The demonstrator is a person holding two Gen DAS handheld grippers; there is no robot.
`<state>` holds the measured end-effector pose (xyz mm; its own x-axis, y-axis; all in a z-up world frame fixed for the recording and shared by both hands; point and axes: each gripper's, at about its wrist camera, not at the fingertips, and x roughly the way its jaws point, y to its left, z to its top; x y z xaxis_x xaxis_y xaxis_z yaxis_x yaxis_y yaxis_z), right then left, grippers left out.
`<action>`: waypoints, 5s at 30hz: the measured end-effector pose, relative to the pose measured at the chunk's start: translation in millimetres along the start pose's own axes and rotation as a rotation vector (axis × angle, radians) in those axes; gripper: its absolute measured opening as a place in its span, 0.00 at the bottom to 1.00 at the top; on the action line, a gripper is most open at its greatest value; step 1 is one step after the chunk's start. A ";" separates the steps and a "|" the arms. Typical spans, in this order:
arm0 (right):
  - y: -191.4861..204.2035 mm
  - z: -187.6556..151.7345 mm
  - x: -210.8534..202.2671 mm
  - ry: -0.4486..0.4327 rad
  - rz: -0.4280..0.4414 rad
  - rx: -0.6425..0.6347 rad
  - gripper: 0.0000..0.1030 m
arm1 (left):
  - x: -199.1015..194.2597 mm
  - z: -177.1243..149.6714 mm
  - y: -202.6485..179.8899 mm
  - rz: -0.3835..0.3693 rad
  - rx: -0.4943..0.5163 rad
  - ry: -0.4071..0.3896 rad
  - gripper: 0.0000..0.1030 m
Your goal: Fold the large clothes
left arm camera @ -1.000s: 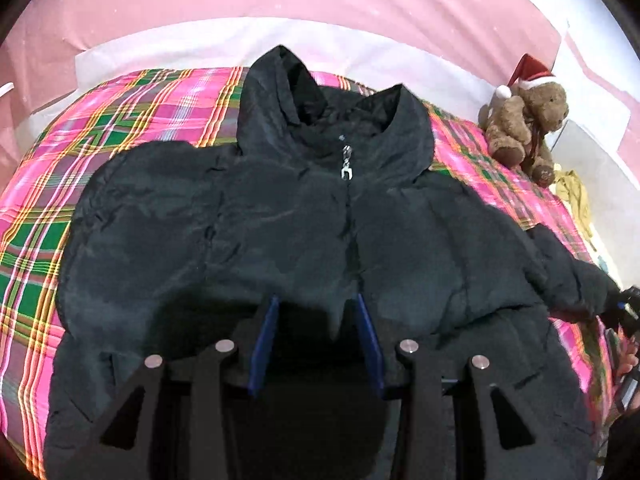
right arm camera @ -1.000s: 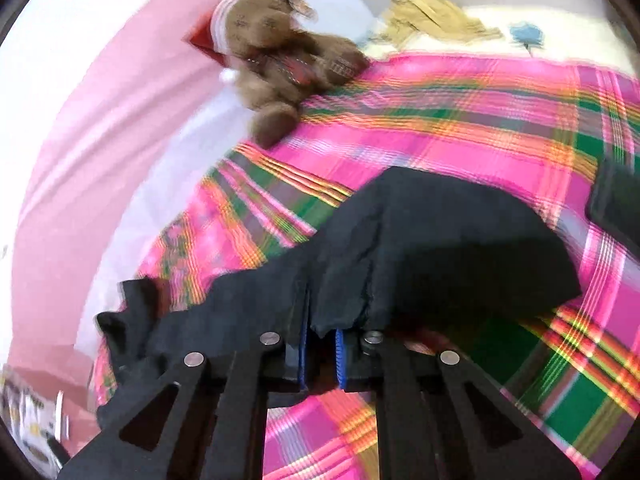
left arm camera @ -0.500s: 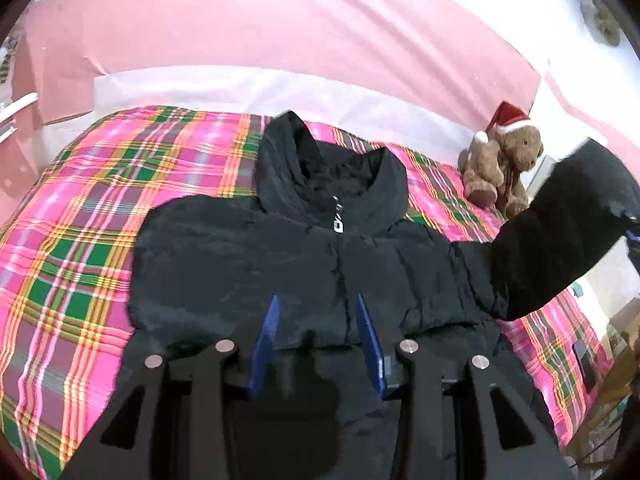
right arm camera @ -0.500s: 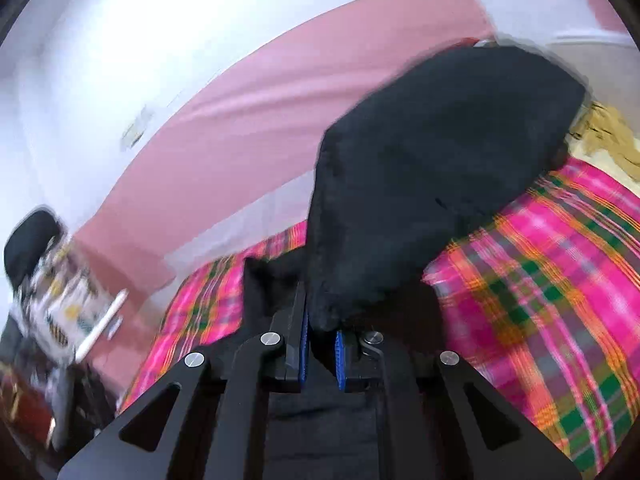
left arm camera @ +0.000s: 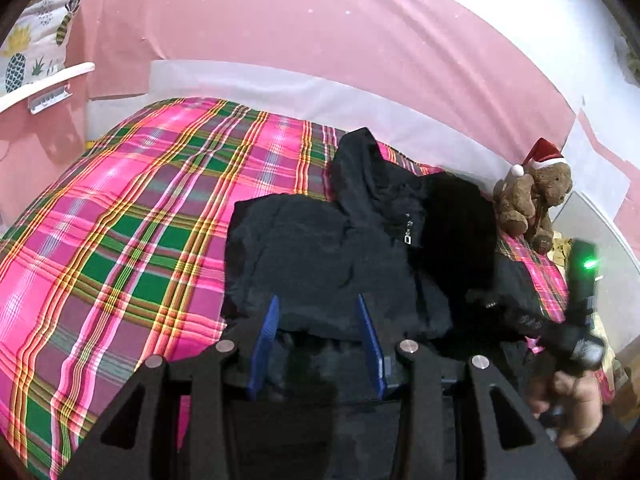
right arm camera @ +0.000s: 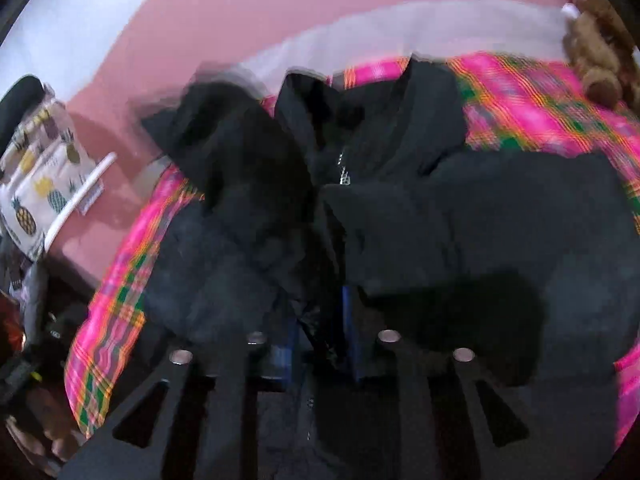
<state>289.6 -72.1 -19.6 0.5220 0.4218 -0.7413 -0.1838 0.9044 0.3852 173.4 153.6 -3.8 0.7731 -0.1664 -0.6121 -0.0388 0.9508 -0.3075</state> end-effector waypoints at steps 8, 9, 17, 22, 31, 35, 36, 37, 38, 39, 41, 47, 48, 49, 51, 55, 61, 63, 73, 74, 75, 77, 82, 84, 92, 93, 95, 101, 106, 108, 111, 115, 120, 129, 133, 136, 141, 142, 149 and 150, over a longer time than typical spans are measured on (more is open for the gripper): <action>2.4 -4.3 -42.1 -0.034 0.144 -0.046 0.51 | -1.6 13.0 -15.8 -0.024 0.013 -0.020 0.39; 3.4 -3.7 -49.3 -0.046 0.151 -0.057 0.52 | -0.8 16.0 -22.4 -0.029 0.021 -0.020 0.39; -73.2 4.2 -113.3 -0.211 -0.072 -0.004 0.52 | 46.6 28.5 -86.1 -0.047 0.136 0.021 0.39; -139.2 10.1 -95.8 -0.178 -0.273 0.091 0.49 | 122.6 13.6 -93.8 0.033 0.188 0.128 0.28; -166.4 -9.7 -27.4 -0.067 -0.316 0.079 0.48 | 155.3 -10.4 -70.5 0.088 0.158 0.128 0.26; -164.5 6.2 -55.4 -0.086 -0.299 0.084 0.47 | 135.9 2.2 -72.8 0.092 0.131 0.146 0.23; -163.7 10.6 -68.3 -0.126 -0.293 0.078 0.47 | 125.5 8.6 -74.5 0.074 0.123 0.130 0.23; -163.2 17.1 -79.0 -0.160 -0.297 0.074 0.47 | 117.8 15.3 -74.7 0.055 0.128 0.105 0.23; -164.4 24.8 -84.3 -0.174 -0.302 0.074 0.47 | 113.4 22.1 -79.1 0.051 0.144 0.080 0.23; -167.5 34.9 -86.2 -0.175 -0.305 0.079 0.47 | 110.4 29.0 -83.3 0.056 0.163 0.054 0.23; -174.7 48.6 -78.9 -0.160 -0.318 0.084 0.47 | 119.2 41.0 -90.0 0.074 0.192 0.039 0.23; -202.4 45.5 -17.4 -0.014 -0.372 0.096 0.47 | 186.4 28.2 -71.7 0.126 0.202 0.135 0.25; -205.3 38.3 -11.8 -0.023 -0.373 0.103 0.48 | 187.4 25.1 -68.4 0.114 0.188 0.124 0.25; -206.8 36.1 -10.2 -0.033 -0.378 0.103 0.48 | 186.8 22.8 -67.3 0.110 0.186 0.112 0.25; -205.4 33.5 -10.6 -0.049 -0.392 0.090 0.48 | 186.8 20.9 -69.1 0.118 0.201 0.102 0.25; -200.2 36.9 -31.9 -0.070 -0.405 0.118 0.48 | 174.9 27.6 -69.0 0.127 0.176 0.112 0.25; -146.3 26.4 -106.4 -0.198 -0.354 0.080 0.48 | 106.2 35.0 -73.0 0.089 0.150 0.075 0.25; -127.0 22.4 -127.5 -0.232 -0.323 0.076 0.48 | 75.5 32.3 -75.9 0.064 0.147 0.055 0.25; -23.2 -22.1 -227.3 -0.381 -0.250 0.004 0.48 | -56.4 0.3 -92.3 0.012 0.166 -0.037 0.25; -16.0 -25.7 -234.8 -0.388 -0.253 0.002 0.48 | -69.3 -2.7 -93.3 0.003 0.167 -0.049 0.25; -8.4 -29.8 -242.8 -0.399 -0.253 0.001 0.48 | -77.6 -3.9 -94.3 -0.003 0.166 -0.058 0.25; 5.6 -36.3 -255.8 -0.415 -0.239 -0.004 0.48 | -96.2 -7.0 -94.1 -0.014 0.167 -0.076 0.25; 32.4 -39.6 -269.8 -0.424 -0.152 -0.029 0.48 | -125.6 -9.8 -95.7 0.033 0.189 -0.114 0.31; 45.1 -39.2 -272.6 -0.429 -0.128 -0.062 0.48 | -130.9 -7.2 -92.4 0.039 0.180 -0.123 0.32; 71.6 -26.4 -260.1 -0.402 -0.109 -0.159 0.56 | -134.4 4.5 -85.8 -0.012 0.164 -0.106 0.32; 70.9 -24.8 -256.1 -0.391 -0.108 -0.160 0.56 | -131.4 7.2 -85.4 -0.018 0.163 -0.102 0.32; 65.7 -18.1 -243.9 -0.359 -0.097 -0.155 0.56 | -127.0 10.7 -87.6 -0.022 0.163 -0.096 0.32; 37.9 13.9 -203.7 -0.263 -0.114 -0.123 0.56 | -95.5 35.3 -95.5 -0.028 0.210 -0.071 0.32; 13.4 54.5 -169.3 -0.209 -0.134 -0.114 0.56 | -48.2 69.5 -104.0 -0.041 0.246 -0.030 0.32; -0.5 75.4 -151.3 -0.183 -0.136 -0.094 0.56 | -25.6 84.5 -104.5 -0.050 0.233 -0.012 0.32; -20.8 102.5 -123.6 -0.150 -0.134 -0.064 0.56 | 15.9 109.1 -101.1 -0.047 0.205 0.006 0.37; -50.6 135.5 -75.0 -0.109 -0.165 -0.053 0.56 | 86.4 137.0 -92.0 -0.037 0.160 0.067 0.39; -92.8 167.7 -17.6 -0.057 -0.152 0.022 0.56 | 164.8 157.8 -82.9 -0.009 0.112 0.124 0.39; -132.5 207.0 66.0 0.015 -0.100 0.096 0.56 | 279.6 169.9 -62.7 0.028 0.036 0.207 0.39; -143.9 207.0 98.6 0.072 -0.103 0.127 0.56 | 308.7 164.4 -50.0 0.032 -0.025 0.254 0.39; -153.2 209.4 115.7 0.112 -0.117 0.181 0.56 | 320.1 159.6 -50.6 0.004 -0.049 0.279 0.32; -131.5 214.9 100.9 0.044 -0.110 0.113 0.09 | 311.4 159.0 -60.4 -0.013 -0.016 0.231 0.10; -125.2 214.7 93.2 0.022 -0.104 0.094 0.08 | 303.6 160.6 -61.7 -0.021 -0.009 0.203 0.09; -86.6 190.5 5.8 -0.151 -0.014 0.022 0.07 | 208.1 156.9 -67.3 -0.117 0.012 0.024 0.08; -82.3 185.6 -3.3 -0.168 0.002 0.017 0.07 | 191.8 153.6 -66.5 -0.132 0.014 0.002 0.08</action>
<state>457.6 -160.0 53.1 0.6535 0.4059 -0.6389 -0.1718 0.9016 0.3971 421.5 98.6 11.1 0.7693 -0.2909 -0.5688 0.0723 0.9242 -0.3749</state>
